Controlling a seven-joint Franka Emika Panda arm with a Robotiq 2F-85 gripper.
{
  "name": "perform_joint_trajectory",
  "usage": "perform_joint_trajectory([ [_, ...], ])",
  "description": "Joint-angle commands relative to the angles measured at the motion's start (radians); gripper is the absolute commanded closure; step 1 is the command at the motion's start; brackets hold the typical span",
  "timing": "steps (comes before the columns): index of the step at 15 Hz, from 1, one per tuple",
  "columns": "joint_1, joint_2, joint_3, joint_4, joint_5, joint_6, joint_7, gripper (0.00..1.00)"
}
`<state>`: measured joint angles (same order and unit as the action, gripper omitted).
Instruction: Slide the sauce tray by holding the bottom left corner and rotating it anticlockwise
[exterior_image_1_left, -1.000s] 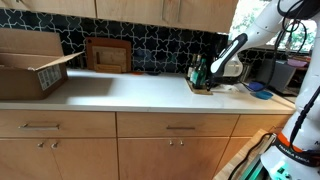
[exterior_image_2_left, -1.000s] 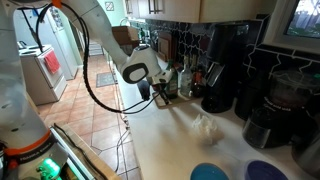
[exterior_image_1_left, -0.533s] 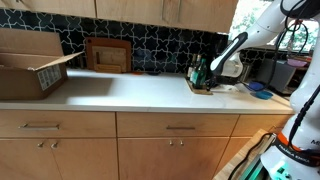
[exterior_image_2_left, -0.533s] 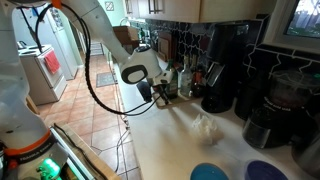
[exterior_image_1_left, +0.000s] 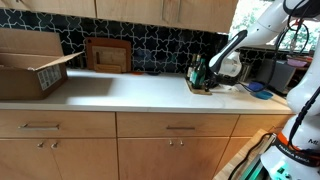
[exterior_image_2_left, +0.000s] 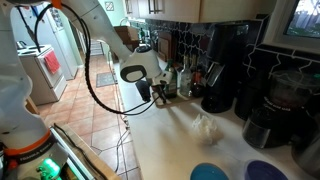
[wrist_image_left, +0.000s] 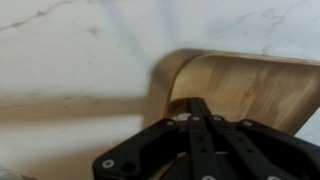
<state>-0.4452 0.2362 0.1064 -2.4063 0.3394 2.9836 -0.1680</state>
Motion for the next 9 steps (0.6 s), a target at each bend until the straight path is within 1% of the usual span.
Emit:
perform_joint_trajectory([
  [1,-0.009,0.006,0.028,-0.019,0.031,-0.111,0.004,0.95],
  [2,-0.007,-0.001,0.027,-0.018,0.027,-0.132,0.007,0.94],
  [3,0.014,-0.010,0.002,-0.024,-0.007,-0.137,0.043,0.87],
  [4,0.026,-0.019,-0.013,-0.027,-0.029,-0.144,0.073,0.88],
  [5,0.087,-0.029,-0.069,-0.029,-0.015,-0.151,0.075,0.93],
  [8,0.137,-0.048,-0.120,-0.038,-0.019,-0.140,0.121,1.00],
  [9,0.156,-0.054,-0.139,-0.044,-0.030,-0.138,0.147,1.00],
])
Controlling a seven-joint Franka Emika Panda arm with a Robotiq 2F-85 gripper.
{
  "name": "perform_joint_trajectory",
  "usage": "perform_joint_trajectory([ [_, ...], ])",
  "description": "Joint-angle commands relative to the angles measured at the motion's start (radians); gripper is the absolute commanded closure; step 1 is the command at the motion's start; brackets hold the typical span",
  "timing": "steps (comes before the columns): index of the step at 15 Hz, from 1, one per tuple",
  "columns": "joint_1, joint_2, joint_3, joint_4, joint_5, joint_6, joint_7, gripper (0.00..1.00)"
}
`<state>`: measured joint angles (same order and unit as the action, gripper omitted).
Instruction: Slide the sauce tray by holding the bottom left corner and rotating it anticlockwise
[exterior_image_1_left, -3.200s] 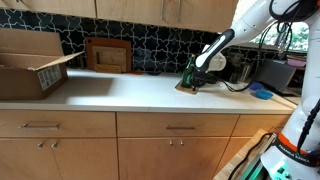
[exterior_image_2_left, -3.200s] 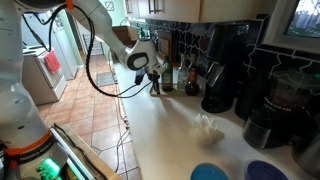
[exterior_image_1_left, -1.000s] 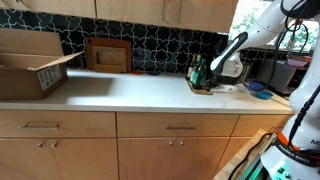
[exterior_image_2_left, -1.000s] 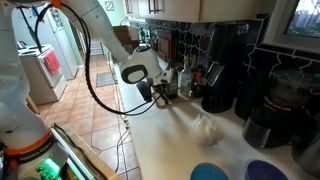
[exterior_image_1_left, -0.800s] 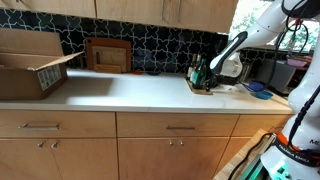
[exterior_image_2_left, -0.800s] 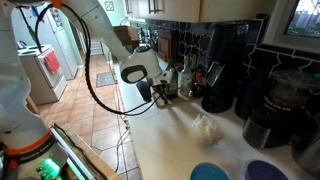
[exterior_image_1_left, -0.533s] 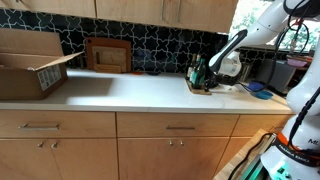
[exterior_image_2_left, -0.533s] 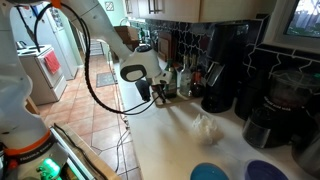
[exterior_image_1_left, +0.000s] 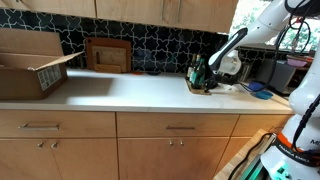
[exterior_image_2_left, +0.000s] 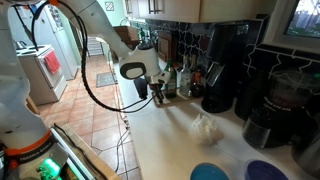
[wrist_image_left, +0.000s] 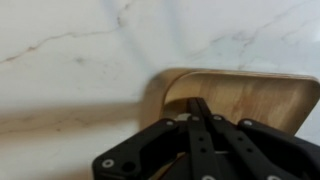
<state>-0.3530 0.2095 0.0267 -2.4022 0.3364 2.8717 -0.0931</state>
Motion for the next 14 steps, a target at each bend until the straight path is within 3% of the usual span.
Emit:
perform_joint_trajectory([
  [1,0.081,-0.038,-0.074,-0.056,-0.031,-0.022,0.094,1.00],
  [8,0.187,-0.106,-0.188,-0.110,-0.187,0.026,0.303,1.00],
  [9,0.166,-0.064,-0.161,-0.066,-0.135,0.006,0.238,1.00],
  [14,0.170,-0.066,-0.166,-0.063,-0.142,0.006,0.247,0.99],
])
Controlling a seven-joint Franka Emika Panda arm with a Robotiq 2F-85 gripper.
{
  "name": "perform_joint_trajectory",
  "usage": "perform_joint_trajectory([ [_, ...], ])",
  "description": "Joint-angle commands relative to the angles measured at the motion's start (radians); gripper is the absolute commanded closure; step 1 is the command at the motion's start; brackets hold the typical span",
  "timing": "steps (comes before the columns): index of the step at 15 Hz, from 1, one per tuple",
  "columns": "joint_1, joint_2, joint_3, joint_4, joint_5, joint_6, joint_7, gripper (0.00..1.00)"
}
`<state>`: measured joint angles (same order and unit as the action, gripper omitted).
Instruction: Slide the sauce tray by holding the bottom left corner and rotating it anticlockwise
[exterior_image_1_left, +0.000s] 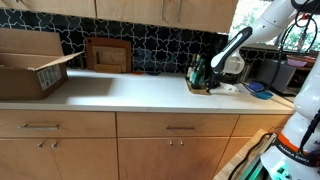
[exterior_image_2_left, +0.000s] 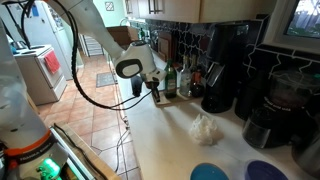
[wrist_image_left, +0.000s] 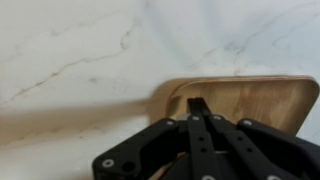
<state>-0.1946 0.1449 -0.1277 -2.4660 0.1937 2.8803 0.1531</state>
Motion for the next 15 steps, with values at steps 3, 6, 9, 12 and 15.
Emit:
perform_joint_trajectory([
  [3,0.012,0.000,-0.011,0.001,0.000,-0.003,0.001,0.99],
  [6,0.035,-0.029,-0.050,-0.004,-0.102,-0.012,0.049,1.00],
  [9,0.038,-0.116,-0.069,-0.010,-0.195,-0.127,0.024,1.00],
  [12,0.028,-0.199,-0.065,-0.021,-0.288,-0.301,-0.003,0.96],
  [15,0.020,-0.294,-0.046,-0.036,-0.365,-0.435,-0.003,0.69],
])
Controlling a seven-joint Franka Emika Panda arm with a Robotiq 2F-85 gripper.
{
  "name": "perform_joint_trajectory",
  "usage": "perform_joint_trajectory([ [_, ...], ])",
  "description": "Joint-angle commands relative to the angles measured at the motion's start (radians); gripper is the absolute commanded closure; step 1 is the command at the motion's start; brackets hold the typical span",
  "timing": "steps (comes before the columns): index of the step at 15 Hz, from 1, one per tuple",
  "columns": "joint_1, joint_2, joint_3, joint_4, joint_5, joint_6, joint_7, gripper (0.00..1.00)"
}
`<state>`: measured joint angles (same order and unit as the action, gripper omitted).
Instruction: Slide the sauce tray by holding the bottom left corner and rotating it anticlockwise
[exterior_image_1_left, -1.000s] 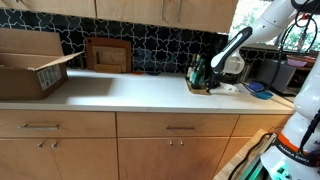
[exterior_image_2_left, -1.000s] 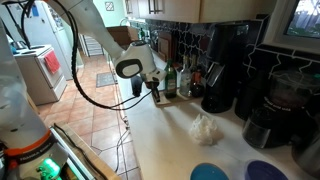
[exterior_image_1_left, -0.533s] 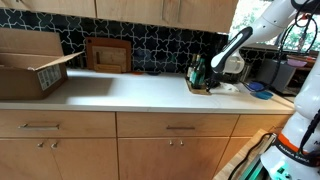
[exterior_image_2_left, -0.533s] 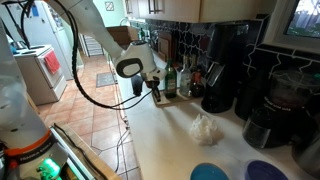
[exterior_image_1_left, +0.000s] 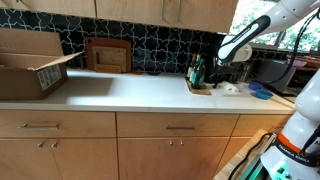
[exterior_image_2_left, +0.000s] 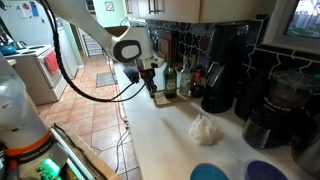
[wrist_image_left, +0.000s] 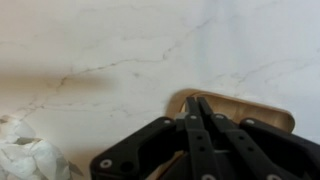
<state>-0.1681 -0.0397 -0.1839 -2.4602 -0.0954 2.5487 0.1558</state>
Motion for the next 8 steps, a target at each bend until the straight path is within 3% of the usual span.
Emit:
perform_joint_trajectory([
  [1,-0.010,-0.138,0.018,-0.045,-0.104,-0.139,0.013,0.61],
  [8,0.010,-0.245,0.031,-0.053,-0.004,-0.273,-0.086,0.08],
])
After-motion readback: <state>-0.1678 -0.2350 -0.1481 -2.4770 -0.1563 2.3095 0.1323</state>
